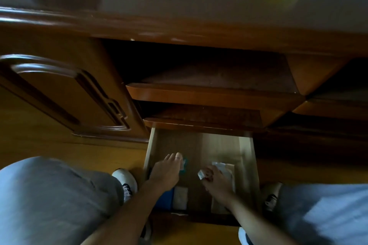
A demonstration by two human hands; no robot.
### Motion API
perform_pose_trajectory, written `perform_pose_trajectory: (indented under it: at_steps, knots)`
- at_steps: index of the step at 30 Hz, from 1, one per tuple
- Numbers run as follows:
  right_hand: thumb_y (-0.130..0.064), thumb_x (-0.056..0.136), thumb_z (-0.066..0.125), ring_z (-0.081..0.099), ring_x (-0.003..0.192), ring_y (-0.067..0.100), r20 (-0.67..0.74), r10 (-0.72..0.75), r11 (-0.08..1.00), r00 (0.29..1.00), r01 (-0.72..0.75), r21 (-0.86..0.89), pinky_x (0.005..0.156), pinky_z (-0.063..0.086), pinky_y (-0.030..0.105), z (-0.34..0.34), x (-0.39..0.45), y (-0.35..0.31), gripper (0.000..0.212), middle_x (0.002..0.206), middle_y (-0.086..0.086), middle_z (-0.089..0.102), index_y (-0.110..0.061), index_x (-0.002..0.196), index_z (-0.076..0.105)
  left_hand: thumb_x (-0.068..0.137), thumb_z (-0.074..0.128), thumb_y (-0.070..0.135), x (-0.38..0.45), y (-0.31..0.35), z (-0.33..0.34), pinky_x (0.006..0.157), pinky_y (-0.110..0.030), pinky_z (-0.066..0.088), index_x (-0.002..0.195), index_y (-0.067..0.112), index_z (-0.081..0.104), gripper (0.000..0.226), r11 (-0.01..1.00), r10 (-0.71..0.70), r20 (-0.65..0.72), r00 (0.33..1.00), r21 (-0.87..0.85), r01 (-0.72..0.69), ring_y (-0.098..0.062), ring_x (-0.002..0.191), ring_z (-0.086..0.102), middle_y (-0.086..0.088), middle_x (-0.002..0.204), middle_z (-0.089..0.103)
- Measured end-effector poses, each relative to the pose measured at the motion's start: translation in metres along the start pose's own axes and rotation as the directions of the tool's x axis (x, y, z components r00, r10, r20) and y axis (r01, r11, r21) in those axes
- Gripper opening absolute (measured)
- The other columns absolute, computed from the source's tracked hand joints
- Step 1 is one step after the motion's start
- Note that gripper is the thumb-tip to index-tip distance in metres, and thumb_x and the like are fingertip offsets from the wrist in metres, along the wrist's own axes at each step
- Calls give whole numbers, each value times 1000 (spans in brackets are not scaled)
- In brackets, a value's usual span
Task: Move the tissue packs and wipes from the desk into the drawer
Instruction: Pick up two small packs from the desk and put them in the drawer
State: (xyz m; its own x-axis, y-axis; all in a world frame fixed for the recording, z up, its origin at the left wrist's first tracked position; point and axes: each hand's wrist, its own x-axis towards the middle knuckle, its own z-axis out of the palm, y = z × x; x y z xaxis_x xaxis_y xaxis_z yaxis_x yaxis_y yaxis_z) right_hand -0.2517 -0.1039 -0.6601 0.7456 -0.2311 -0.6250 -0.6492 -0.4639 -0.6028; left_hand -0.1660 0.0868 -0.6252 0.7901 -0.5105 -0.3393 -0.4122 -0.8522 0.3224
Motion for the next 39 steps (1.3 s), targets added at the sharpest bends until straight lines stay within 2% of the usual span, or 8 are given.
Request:
perform_pose_trajectory:
  at_steps: [7, 14, 17, 24, 27, 31, 35, 39]
  knots:
    - [-30, 86, 75, 61, 91, 2, 40, 9, 1000, 999, -8, -10, 66, 56, 21, 19, 10, -25, 55, 125, -15, 57, -46, 131, 47, 87, 61, 14, -5, -20, 6, 95, -34, 50, 129, 19, 43, 46, 998, 53, -35, 998, -34, -54, -18, 132, 44, 0, 137, 51]
    - [-31, 84, 80, 56, 114, 16, 61, 42, 999, 997, -41, -17, 81, 46, 24, 55, 33, -31, 60, 134, 2, 57, -24, 136, 50, 92, 60, 20, -14, -49, 26, 105, -33, 43, 147, 21, 27, 65, 999, -26, -36, 999, -31, 25, -18, 144, 30, 0, 151, 37]
    - [-38, 92, 69, 62, 111, 24, 149, -44, 989, 988, 65, -135, 87, 53, 38, 71, 31, -27, 14, 119, 3, 66, -30, 102, 65, 94, 56, 18, -18, -55, 31, 111, -37, 37, 156, 26, 15, 76, 1000, -19, -19, 1000, -20, 19, -19, 148, 20, 2, 160, 23]
    - [-36, 93, 65, 65, 111, 24, 254, -79, 905, 964, 176, -387, 91, 55, 40, 76, 20, 1, 32, 118, 5, 70, -16, 118, 68, 93, 59, 15, -22, -58, 45, 115, -39, 32, 159, 24, 11, 81, 999, -34, 22, 999, 21, 34, -21, 151, 11, 2, 165, 12]
    - [-48, 94, 61, 68, 98, 11, 149, -86, 964, 985, 120, -239, 79, 56, 35, 68, 24, -9, 27, 106, -6, 72, -28, 110, 70, 93, 59, 15, -19, -57, 43, 116, -35, 32, 159, 21, 13, 80, 999, -30, -20, 999, 35, 31, -18, 152, 8, 3, 166, 8]
    - [-54, 96, 60, 71, 93, 10, 195, 22, 910, 981, -100, 401, 83, 52, 33, 53, 38, -39, 23, 95, -9, 76, -32, 97, 68, 93, 57, 11, -12, -54, 40, 115, -30, 30, 159, 21, 3, 86, 997, 81, -38, 996, 10, -81, -9, 151, -1, 9, 166, -4]
    - [-25, 98, 62, 70, 96, 10, 174, -46, 922, 984, -25, 387, 76, 55, 28, 45, 54, -48, 11, 107, -4, 71, -36, 99, 60, 86, 69, 24, -11, -54, 32, 110, -31, 40, 157, 31, -14, 110, 993, 83, -32, 996, -79, -85, -3, 142, 7, 11, 165, -11]
    - [-28, 100, 60, 66, 94, 9, -19, -25, 931, 1000, 30, 365, 70, 50, 25, 29, 69, -43, 16, 115, -3, 68, -28, 116, 58, 87, 65, 38, -9, -72, 20, 120, -35, -8, 158, 20, -9, 104, 995, -63, -151, 987, 69, 74, -19, 152, -11, -2, 166, -8]
